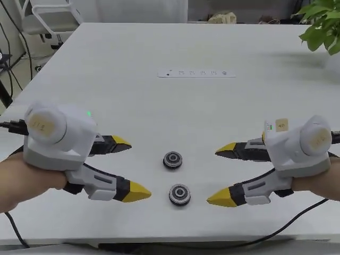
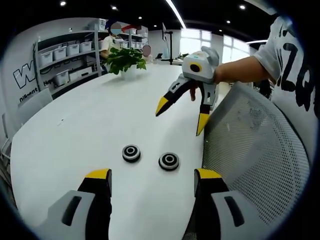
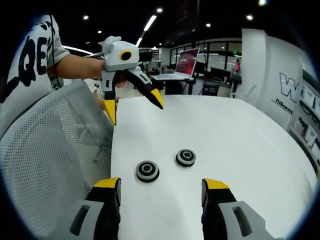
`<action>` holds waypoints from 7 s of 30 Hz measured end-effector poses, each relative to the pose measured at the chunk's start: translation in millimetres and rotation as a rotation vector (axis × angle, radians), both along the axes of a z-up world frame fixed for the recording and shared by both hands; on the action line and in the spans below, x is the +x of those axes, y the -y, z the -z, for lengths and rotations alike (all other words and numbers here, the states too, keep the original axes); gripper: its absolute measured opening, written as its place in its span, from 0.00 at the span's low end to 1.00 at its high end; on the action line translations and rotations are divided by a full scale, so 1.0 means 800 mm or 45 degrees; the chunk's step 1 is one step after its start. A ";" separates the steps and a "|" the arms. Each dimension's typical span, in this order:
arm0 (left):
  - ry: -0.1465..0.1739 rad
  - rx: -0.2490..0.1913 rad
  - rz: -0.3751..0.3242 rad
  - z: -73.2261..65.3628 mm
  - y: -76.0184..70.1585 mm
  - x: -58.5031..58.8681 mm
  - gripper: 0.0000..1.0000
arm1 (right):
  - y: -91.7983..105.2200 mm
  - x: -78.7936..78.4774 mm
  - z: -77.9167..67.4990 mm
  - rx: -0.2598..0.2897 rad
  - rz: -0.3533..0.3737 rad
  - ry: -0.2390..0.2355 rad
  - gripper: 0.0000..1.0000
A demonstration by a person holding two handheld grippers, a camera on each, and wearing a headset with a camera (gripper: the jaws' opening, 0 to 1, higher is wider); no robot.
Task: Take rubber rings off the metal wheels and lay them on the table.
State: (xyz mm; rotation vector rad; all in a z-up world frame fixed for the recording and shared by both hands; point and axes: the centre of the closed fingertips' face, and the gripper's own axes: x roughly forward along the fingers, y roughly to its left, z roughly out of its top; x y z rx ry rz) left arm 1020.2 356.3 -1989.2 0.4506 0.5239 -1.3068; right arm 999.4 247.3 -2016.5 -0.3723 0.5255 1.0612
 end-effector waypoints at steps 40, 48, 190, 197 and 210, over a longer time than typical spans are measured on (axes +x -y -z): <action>-0.088 0.058 0.171 0.039 0.042 -0.007 0.43 | -0.025 0.009 0.037 -0.037 -0.127 -0.080 0.53; -0.109 0.079 0.213 0.049 0.048 -0.016 0.37 | -0.027 0.007 0.044 -0.039 -0.132 -0.094 0.51; 0.013 0.096 0.271 0.086 0.088 -0.028 0.08 | -0.049 -0.010 0.069 -0.040 -0.160 -0.125 0.16; 0.012 0.097 0.269 0.086 0.088 -0.028 0.08 | -0.046 -0.010 0.070 -0.019 -0.140 -0.156 0.13; 0.009 0.097 0.265 0.086 0.088 -0.028 0.08 | -0.044 -0.010 0.071 -0.016 -0.131 -0.170 0.11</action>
